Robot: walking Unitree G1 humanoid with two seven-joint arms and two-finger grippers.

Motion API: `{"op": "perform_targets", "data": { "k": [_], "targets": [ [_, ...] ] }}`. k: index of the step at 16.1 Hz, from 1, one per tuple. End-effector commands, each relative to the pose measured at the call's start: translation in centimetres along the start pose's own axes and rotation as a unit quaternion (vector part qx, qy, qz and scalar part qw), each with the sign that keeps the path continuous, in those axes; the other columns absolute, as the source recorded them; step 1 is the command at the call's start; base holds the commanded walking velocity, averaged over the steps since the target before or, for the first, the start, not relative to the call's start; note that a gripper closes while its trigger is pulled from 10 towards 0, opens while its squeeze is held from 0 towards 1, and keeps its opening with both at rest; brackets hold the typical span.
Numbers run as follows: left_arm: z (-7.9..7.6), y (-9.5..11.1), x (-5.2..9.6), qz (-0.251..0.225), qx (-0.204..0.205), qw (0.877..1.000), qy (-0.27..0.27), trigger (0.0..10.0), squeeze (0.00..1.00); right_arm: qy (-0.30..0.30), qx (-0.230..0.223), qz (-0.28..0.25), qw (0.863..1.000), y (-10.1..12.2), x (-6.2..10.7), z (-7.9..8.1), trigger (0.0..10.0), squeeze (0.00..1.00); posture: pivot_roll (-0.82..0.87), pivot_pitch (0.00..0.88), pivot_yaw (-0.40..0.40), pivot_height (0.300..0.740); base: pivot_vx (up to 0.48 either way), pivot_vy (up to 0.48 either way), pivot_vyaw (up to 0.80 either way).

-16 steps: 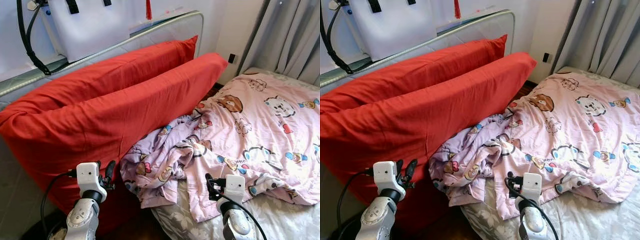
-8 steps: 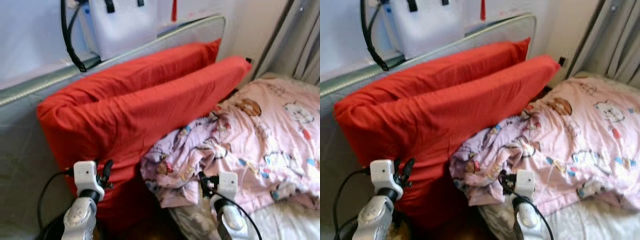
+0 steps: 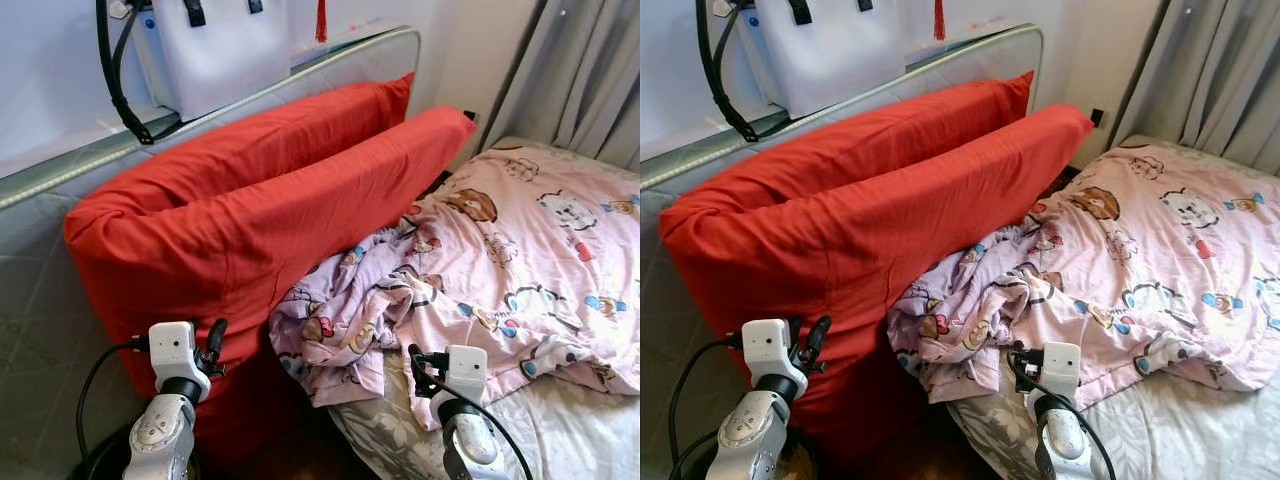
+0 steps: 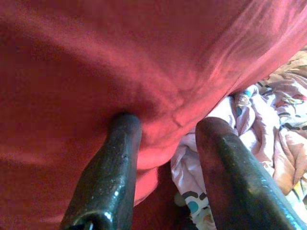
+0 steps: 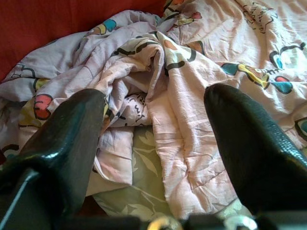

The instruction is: Clean up the room

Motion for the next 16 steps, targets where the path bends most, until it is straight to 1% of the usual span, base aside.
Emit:
{"op": "perform_targets", "data": {
  "k": [1,4,8,11,13,16],
  "targets": [
    [-0.4,0.7,-0.3,-0.011,0.007,1.0,-0.006,10.0,0.0,-0.002,-0.003,0.004,1.0,0.0,-0.1,-0.1,10.0,0.0,0.06,0.014,0.005,0.74,0.0,0.0,0.0],
    [-0.5,0.9,-0.2,-0.013,0.009,1.0,-0.008,10.0,0.0,0.005,0.01,-0.005,1.0,0.4,-0.2,0.0,10.0,0.0,0.05,0.014,0.006,0.74,0.0,0.0,0.0],
    [-0.7,1.0,0.0,-0.016,0.01,1.0,-0.01,10.0,0.0,0.004,0.027,-0.027,0.999,1.6,-0.4,-0.7,10.0,0.0,0.05,0.01,0.005,0.74,0.0,0.0,0.0],
    [-1.5,1.5,-0.2,-0.024,0.022,0.999,-0.015,10.0,0.0,-0.002,0.039,-0.052,0.998,2.8,-0.5,-1.2,10.0,0.0,0.04,0.0,0.005,0.74,0.0,0.0,0.0],
    [-1.9,1.4,-0.2,-0.024,0.026,0.999,-0.017,10.0,0.0,-0.006,0.048,-0.072,0.996,3.6,-0.4,-1.4,10.0,0.0,0.04,0.0,0.003,0.74,0.0,0.0,0.0],
    [-1.5,1.2,-0.1,-0.023,0.024,0.999,-0.013,10.0,0.0,0.003,0.051,-0.081,0.995,4.0,-0.3,-1.4,10.0,0.0,0.03,0.0,-0.002,0.74,0.0,0.0,0.0]
  ]
}}
Point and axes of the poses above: a point about 5 cm out from each wrist's last joint towards the gripper, its own x axis pointing back from the gripper into the wrist, its own y axis along the axis of the wrist's last joint, z = x × y, the point moved 4 cm from there along -x, pointing out of the wrist towards the gripper, and after that the axes turned 7 degrees about -x, right-handed, at the moved point
